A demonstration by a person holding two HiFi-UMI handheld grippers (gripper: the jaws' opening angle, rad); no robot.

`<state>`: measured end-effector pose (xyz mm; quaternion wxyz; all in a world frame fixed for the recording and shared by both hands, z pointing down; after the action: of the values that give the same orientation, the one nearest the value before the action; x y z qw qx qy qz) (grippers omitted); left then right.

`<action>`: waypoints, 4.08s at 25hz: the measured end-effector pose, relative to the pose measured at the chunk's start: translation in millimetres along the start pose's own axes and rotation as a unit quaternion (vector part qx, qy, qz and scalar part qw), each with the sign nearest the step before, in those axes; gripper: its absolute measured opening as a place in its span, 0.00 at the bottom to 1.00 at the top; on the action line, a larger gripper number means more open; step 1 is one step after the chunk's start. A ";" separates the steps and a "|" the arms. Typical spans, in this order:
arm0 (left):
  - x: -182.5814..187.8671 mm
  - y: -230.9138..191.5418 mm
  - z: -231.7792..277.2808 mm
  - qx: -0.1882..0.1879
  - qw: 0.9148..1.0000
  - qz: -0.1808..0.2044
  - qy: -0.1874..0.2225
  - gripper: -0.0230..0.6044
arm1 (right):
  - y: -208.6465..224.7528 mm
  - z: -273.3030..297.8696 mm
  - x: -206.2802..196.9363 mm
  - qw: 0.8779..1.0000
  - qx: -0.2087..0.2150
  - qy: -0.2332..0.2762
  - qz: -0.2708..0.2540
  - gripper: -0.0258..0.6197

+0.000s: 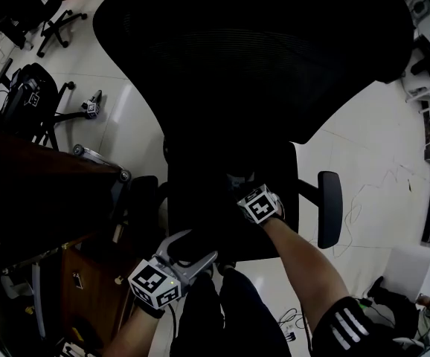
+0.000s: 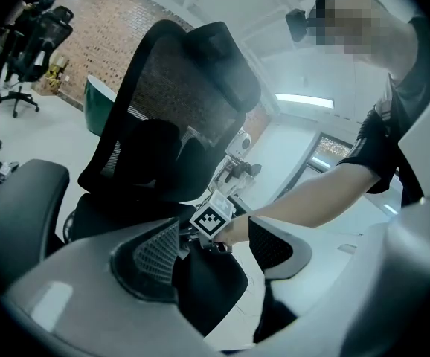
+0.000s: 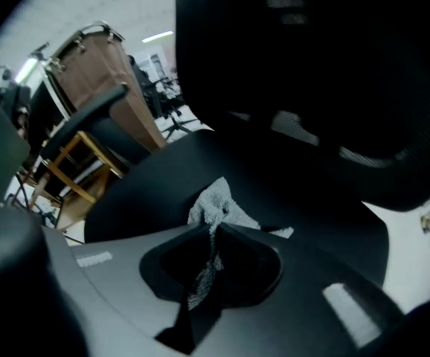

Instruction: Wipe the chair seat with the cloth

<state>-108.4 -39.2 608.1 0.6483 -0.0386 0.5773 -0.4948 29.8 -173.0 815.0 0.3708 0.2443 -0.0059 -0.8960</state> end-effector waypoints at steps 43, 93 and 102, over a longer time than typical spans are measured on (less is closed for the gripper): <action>-50.0 23.0 -45.6 0.015 0.999 -0.019 -0.042 0.54 | -83.1 -19.1 -54.8 0.998 0.050 -0.020 -0.040 0.10; 13.0 112.4 -9.5 0.004 0.999 0.001 -0.035 0.54 | -108.2 -210.3 -98.1 0.960 0.160 0.167 0.157 0.10; 52.4 167.9 -65.3 -0.002 0.999 0.035 0.018 0.54 | -124.9 -347.9 -16.8 0.919 0.159 0.319 0.171 0.10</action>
<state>-67.7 44.0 444.9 0.6549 -0.0106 0.5909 -0.4710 111.2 -11.9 492.1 0.4568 0.5682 -0.0715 -0.6808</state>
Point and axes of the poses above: the fingertips, and each gripper's own axes: z forward along the fingers, y to its right, x out of its top, the point moved 5 cm from there along -z, backward along the fingers, and after that the axes turned 2 degrees about -x, right-handed, at the moved point
